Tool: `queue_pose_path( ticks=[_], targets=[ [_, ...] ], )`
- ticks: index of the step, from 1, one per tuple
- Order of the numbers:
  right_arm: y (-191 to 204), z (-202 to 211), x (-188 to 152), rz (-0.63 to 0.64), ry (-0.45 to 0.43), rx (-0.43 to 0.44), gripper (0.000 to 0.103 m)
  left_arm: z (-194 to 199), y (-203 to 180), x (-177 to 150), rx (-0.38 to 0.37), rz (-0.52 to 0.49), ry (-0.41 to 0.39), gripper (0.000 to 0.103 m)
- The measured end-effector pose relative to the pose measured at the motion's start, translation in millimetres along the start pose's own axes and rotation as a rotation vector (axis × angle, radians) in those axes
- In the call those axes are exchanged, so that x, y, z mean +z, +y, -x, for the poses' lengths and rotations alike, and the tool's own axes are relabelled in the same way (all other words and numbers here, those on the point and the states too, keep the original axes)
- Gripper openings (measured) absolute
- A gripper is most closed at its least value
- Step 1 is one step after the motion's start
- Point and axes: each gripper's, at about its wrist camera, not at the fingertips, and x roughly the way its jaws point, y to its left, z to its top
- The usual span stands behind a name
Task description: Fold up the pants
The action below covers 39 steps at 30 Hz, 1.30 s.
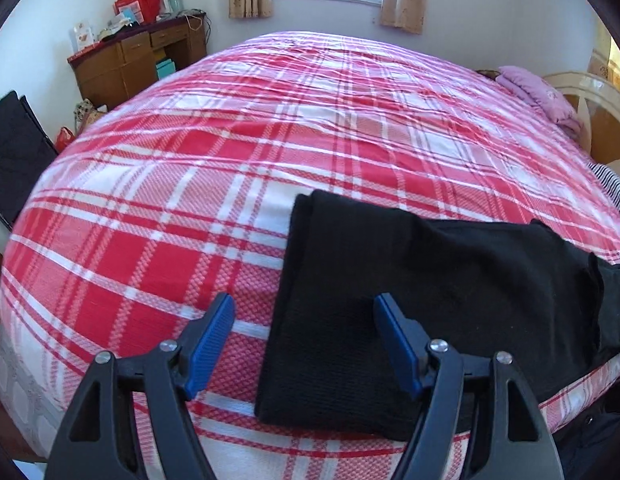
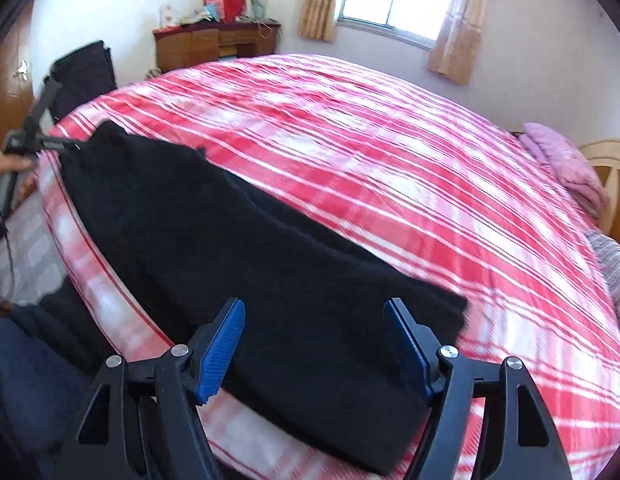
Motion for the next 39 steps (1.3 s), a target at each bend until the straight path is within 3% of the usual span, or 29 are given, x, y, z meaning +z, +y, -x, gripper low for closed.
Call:
queue_pose_path(
  ticks=[7, 11, 13, 16, 18, 24, 26, 28, 33, 36, 39],
  targets=[
    [34.5, -32.6, 26.1, 0.033, 0.008, 0.125, 0.073, 0.6, 4.9, -0.9, -0.031, 0.013, -0.012, 0.077],
    [57.7, -47.8, 40.9, 0.07, -0.01, 0.198, 0.073, -2.8, -4.1, -2.6, -0.013, -0.017, -0.019, 0.086],
    [69.7, -61.3, 46.3, 0.082, -0.001, 0.204, 0.073, -4.6, -10.2, -3.8, 0.005, -0.042, -0.019, 0.089],
    [90.3, -99.4, 44.0, 0.124, 0.099, 0.231, 0.075, -5.2, -11.3, -4.8, 0.012, -0.057, -0.018, 0.09],
    [99.7, -96.8, 40.2, 0.182, 0.054, 0.189, 0.075, -3.4, -8.7, -5.0, -0.001, -0.048, -0.016, 0.09],
    [94.5, -66.0, 32.2, 0.155, 0.02, 0.306, 0.075, 3.1, -5.9, -6.7, -0.05, -0.014, -0.016, 0.09],
    [94.5, -83.7, 25.3, 0.165, 0.098, 0.275, 0.075, 3.6, -8.1, -7.0, -0.077, -0.011, -0.011, 0.09],
    [97.1, -82.4, 22.2, 0.186, 0.064, 0.25, 0.075, 4.9, -11.6, -7.0, -0.096, -0.015, -0.009, 0.089],
    [90.7, -64.0, 23.8, 0.141, 0.016, 0.293, 0.075, 0.3, -9.2, -8.6, -0.096, -0.023, -0.004, 0.086],
    [84.1, -76.1, 20.5, 0.132, 0.048, 0.257, 0.075, -2.9, -5.1, -10.5, -0.119, -0.034, -0.014, 0.086],
    [69.8, -77.3, 23.2, 0.034, 0.04, 0.309, 0.075, -0.4, 0.3, -8.8, -0.146, -0.015, -0.019, 0.081]
  ],
)
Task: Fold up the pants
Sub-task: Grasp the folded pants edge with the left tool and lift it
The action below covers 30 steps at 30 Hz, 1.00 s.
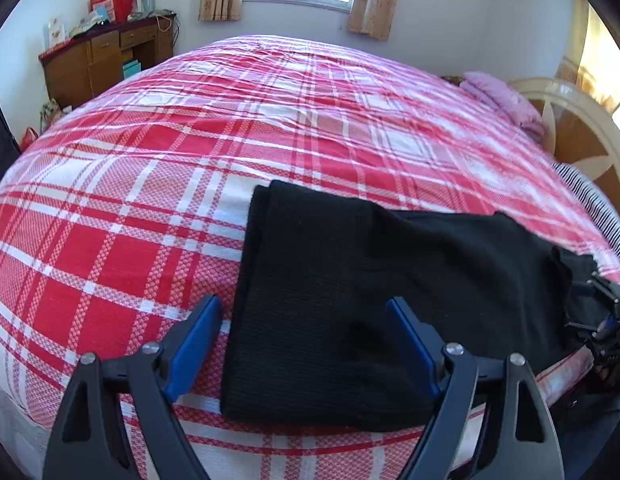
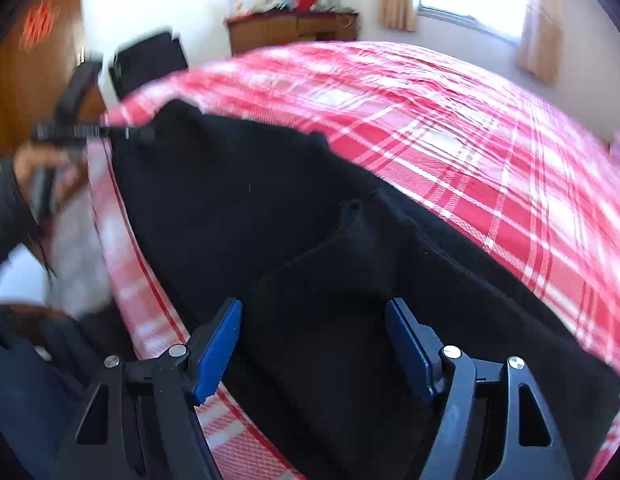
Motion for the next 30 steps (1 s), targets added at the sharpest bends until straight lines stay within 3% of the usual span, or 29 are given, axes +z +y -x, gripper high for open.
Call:
queue_pose_path(
  ticks=[2, 8, 12, 21, 30],
  targets=[
    [-4.9, 8.9, 4.1, -0.038, -0.01, 0.01, 0.075, 1.4, 4.0, 0.5, -0.002, 0.002, 0.004, 0.073],
    [-4.9, 41.8, 10.4, -0.074, -0.118, -0.034, 0.075, 4.6, 13.3, 2.3, -0.04, 0.06, 0.01, 0.023],
    [-3.5, 58.1, 8.9, -0.093, -0.161, -0.04, 0.075, 7.7, 11.8, 4.2, -0.056, 0.09, 0.008, 0.02],
    [-19.3, 83.9, -10.0, -0.166, -0.167, -0.13, 0.075, 51.1, -1.5, 22.2, -0.205, 0.168, -0.072, 0.02],
    [-75.2, 108.2, -46.6, -0.354, -0.163, -0.182, 0.075, 93.5, -80.2, 47.1, -0.287, -0.009, -0.168, 0.02]
  ],
)
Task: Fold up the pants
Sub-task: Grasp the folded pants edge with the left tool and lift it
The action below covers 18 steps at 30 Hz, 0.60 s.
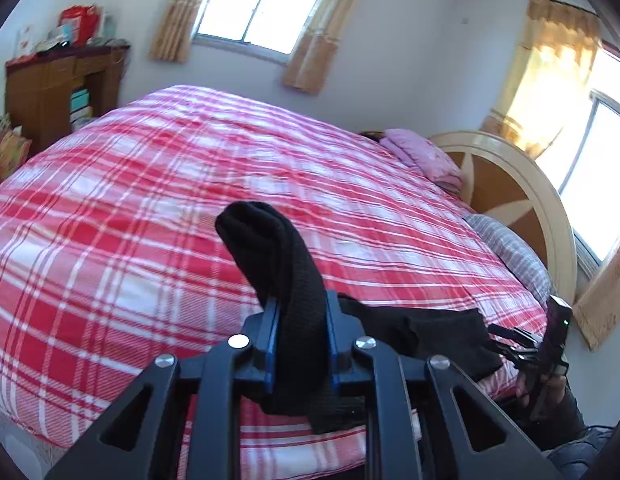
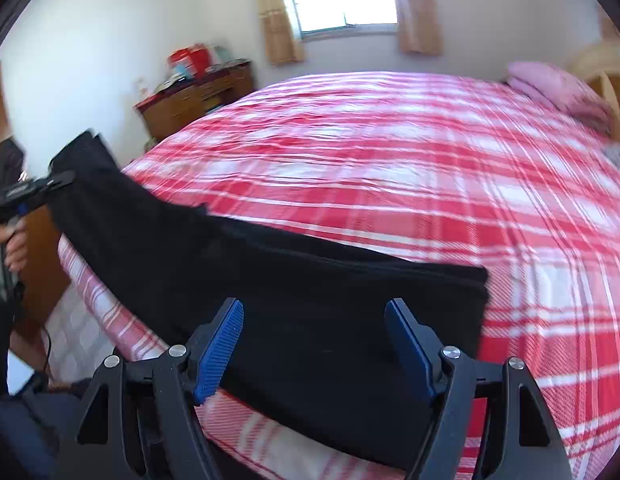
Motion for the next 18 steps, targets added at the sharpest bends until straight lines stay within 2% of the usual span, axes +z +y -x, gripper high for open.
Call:
queue_pose_path(
  ticks=[6, 18],
  targets=[
    [-37.2, 0.9, 1.9, -0.15, 0.002, -0.012, 0.075, -9.3, -43.6, 14.2, -0.074, -0.076, -0.005, 0.02],
    [-58.0, 16.9, -0.6, -0.172, -0.025, -0.062, 0.075, -50.6, -129.9, 18.5, -0.208, -0.237, 0.081, 0.02]
  ],
)
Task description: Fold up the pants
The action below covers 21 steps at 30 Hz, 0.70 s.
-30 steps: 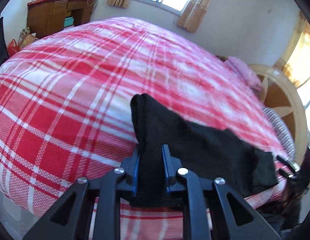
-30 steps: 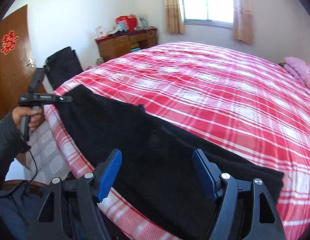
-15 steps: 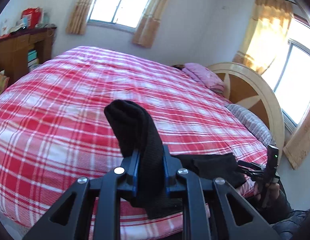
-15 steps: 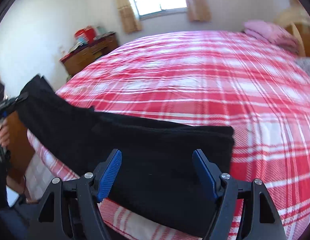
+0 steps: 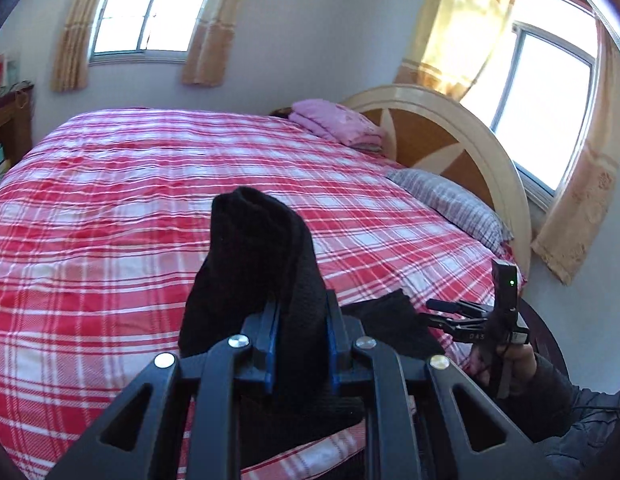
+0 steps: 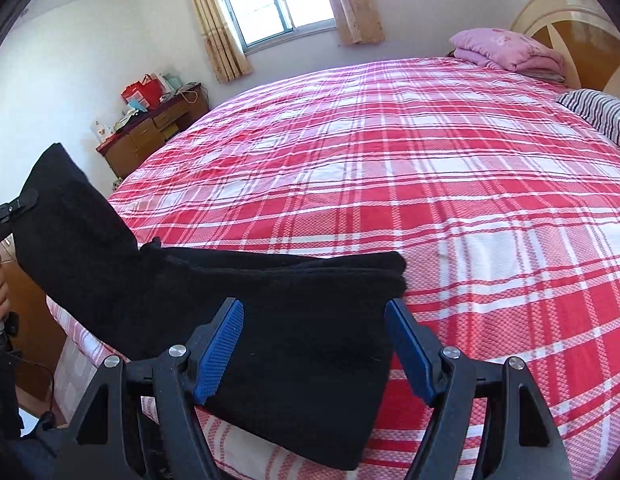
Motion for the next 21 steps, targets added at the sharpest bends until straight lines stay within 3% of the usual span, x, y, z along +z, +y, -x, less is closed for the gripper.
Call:
queue_pose_path(
  ticks=[12, 21],
  targets=[
    [-27.9, 5.9, 3.3, -0.033, -0.032, -0.061, 0.075, -42.4, -67.5, 22.3, -0.09, -0.128, 0.073, 0.02],
    [-59.0, 2.9, 5.7, -0.113, -0.042, -0.087, 0.075, -101.6, -99.0, 16.3, -0.121, -0.175, 0.212, 0.02]
  ],
)
